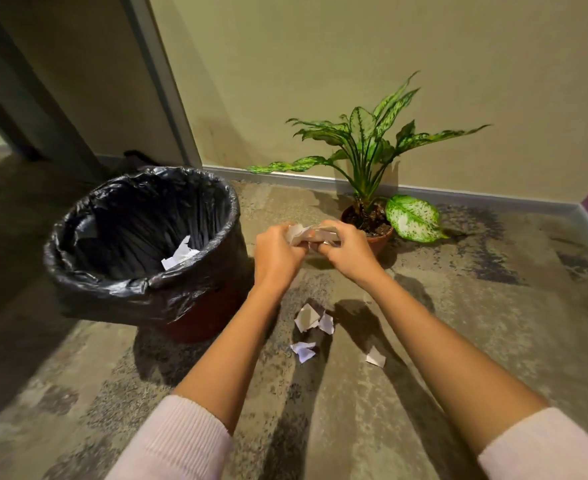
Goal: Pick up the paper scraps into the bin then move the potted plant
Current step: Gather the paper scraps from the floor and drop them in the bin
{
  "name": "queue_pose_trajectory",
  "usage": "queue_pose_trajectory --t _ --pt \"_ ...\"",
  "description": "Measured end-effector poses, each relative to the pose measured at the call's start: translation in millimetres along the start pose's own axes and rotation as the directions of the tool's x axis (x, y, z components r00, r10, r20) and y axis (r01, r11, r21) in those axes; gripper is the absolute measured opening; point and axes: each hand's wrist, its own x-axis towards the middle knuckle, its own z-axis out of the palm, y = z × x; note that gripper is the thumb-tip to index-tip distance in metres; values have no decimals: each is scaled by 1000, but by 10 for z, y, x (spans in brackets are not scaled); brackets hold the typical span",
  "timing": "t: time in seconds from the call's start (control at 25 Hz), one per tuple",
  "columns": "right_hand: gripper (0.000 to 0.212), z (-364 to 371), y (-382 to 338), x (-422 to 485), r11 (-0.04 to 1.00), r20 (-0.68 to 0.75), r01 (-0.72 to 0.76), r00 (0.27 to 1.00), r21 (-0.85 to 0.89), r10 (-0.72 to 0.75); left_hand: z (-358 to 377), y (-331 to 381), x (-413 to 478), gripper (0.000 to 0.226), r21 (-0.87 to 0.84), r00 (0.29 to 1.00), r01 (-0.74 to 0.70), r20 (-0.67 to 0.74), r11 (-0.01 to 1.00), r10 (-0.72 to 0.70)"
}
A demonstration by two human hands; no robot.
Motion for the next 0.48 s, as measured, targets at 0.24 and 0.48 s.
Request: queue_pose_trajectory --t 0.24,0.48 --pt "25 156 -1009 376 970 -15 161 987 182 -161 -984 204 289 7 68 973 -12 -228 998 27" --pt "34 846 -1590 619 944 81 307 945 120 -318 -1765 -179 320 12 160 953 78 -301 984 -26"
